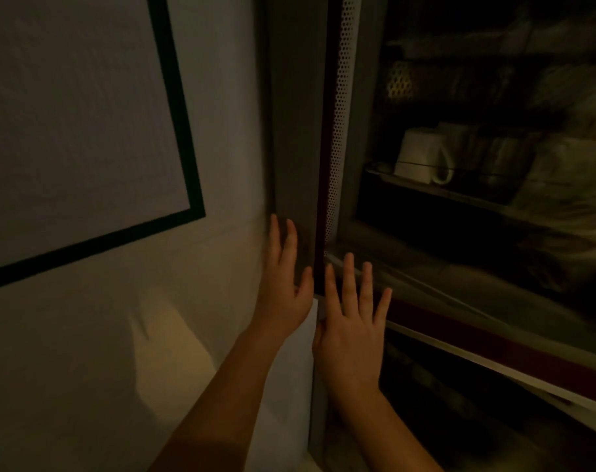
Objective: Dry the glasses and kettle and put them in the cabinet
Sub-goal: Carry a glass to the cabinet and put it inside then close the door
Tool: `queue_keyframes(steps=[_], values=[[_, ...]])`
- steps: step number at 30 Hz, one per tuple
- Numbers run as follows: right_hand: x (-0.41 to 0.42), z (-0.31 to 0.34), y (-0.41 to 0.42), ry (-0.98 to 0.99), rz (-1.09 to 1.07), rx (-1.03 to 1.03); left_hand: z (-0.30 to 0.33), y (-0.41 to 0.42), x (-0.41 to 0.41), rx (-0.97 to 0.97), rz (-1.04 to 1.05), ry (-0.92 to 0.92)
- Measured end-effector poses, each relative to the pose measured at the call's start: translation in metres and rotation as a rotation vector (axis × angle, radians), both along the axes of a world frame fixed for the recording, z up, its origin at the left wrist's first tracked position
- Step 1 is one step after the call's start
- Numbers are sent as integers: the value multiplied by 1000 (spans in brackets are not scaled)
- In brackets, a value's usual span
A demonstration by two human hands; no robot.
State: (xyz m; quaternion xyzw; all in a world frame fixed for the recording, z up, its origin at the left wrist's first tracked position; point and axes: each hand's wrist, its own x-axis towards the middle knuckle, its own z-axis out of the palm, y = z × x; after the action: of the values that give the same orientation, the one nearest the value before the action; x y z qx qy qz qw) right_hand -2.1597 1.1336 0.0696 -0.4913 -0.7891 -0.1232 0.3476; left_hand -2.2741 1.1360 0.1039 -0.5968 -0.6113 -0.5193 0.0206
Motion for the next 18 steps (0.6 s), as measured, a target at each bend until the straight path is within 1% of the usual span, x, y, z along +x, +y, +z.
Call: queue_keyframes(steps=[4, 11, 15, 18], values=[[-3, -3, 17, -23, -79, -1, -6, 23, -7, 26, -63, 42], [-4, -12, 45, -44, -197, -76, -25, 54, -9, -46, -208, 81], [-1, -19, 62, -76, -272, -56, -35, 72, -6, -86, -232, 134], [1, -19, 71, -85, -296, -39, -37, 85, -2, -94, -246, 133]])
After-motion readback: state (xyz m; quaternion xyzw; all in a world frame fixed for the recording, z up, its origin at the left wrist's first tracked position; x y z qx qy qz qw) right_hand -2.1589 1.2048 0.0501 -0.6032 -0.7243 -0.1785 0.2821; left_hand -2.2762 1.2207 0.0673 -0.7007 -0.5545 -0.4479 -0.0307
